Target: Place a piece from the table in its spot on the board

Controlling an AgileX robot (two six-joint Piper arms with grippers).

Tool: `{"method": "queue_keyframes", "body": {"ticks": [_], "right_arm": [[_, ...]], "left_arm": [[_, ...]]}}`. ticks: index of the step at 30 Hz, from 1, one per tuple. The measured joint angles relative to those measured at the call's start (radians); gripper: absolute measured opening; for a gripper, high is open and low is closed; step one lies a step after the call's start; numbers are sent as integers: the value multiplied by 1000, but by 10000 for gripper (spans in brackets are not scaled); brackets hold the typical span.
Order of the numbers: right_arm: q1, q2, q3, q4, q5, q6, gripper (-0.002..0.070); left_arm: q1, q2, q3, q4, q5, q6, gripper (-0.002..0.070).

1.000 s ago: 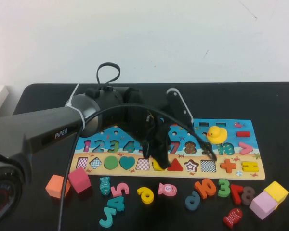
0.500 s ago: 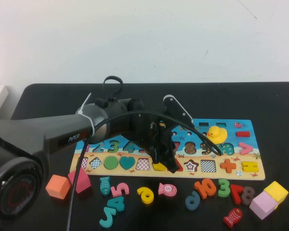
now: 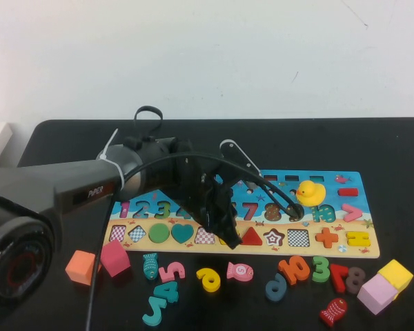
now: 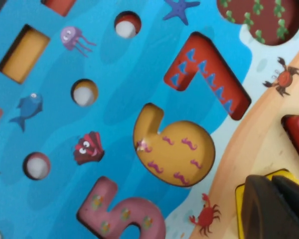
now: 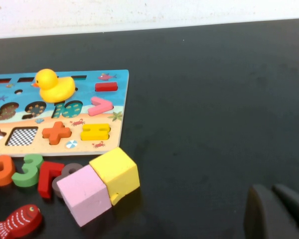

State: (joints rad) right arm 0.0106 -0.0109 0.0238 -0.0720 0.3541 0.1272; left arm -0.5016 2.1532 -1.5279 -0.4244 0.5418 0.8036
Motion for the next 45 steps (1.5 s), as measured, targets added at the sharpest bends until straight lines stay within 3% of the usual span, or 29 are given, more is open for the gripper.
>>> {"method": "queue_keyframes", "body": {"ticks": [14,25,41,45], "right_arm": [[0,0,0,0,0,0,19],[0,0,0,0,0,0,19],[0,-2,0,0,0,0,19],[0,-2,0,0,0,0,19]], "left_arm": [[0,-300,42,8,9,0,0],[0,-777,526,4,-163,-91,0],[0,-1391,971,0,-186,-350,0],[0,-1525,1023,0,-118,-394,0]]}}
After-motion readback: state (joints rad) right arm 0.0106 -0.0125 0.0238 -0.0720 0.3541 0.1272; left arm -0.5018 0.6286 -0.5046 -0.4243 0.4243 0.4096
